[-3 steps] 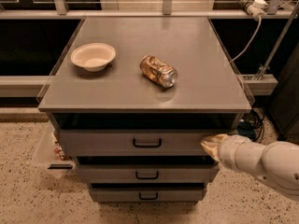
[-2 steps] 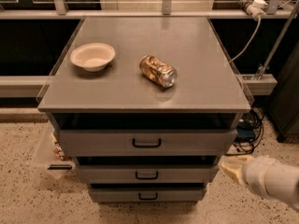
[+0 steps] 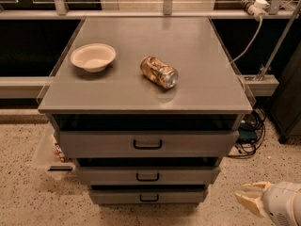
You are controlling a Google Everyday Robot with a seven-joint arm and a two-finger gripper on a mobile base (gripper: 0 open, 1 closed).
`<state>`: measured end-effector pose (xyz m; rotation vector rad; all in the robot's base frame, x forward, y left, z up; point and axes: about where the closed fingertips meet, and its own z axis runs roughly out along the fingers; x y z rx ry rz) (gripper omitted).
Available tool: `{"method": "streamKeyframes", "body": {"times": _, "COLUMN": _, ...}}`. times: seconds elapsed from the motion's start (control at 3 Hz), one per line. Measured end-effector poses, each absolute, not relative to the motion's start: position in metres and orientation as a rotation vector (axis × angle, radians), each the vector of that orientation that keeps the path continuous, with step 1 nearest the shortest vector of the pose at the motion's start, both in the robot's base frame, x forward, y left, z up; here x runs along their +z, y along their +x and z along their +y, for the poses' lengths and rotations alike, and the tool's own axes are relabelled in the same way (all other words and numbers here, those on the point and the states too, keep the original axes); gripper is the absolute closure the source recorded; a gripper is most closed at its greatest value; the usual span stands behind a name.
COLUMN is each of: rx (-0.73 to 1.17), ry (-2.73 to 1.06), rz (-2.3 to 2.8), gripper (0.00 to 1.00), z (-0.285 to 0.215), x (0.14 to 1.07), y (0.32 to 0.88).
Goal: Close top drawer
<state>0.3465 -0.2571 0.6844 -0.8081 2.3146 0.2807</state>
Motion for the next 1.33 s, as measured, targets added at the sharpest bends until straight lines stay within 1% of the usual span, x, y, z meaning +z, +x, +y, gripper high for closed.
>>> {"method": "streamKeyframes", "body": {"times": 0.67, "rx": 0.281, "ry": -0.809, "rz": 2.314, "gripper": 0.13, "z": -0.2568, "x": 0.6843, "y": 0.3467}}
{"method": "streamKeyframes", "body": {"times": 1.0, "rx": 0.281, "ry": -0.809, "rz": 2.314, "gripper": 0.0, "z": -0.2568, "x": 0.6843, "y": 0.3467}}
{"method": "streamKeyframes", "body": {"times": 1.33, "rx": 0.281, "ry": -0.809, "rz": 2.314, "gripper": 0.0, "z": -0.2568, "x": 0.6843, "y": 0.3467}}
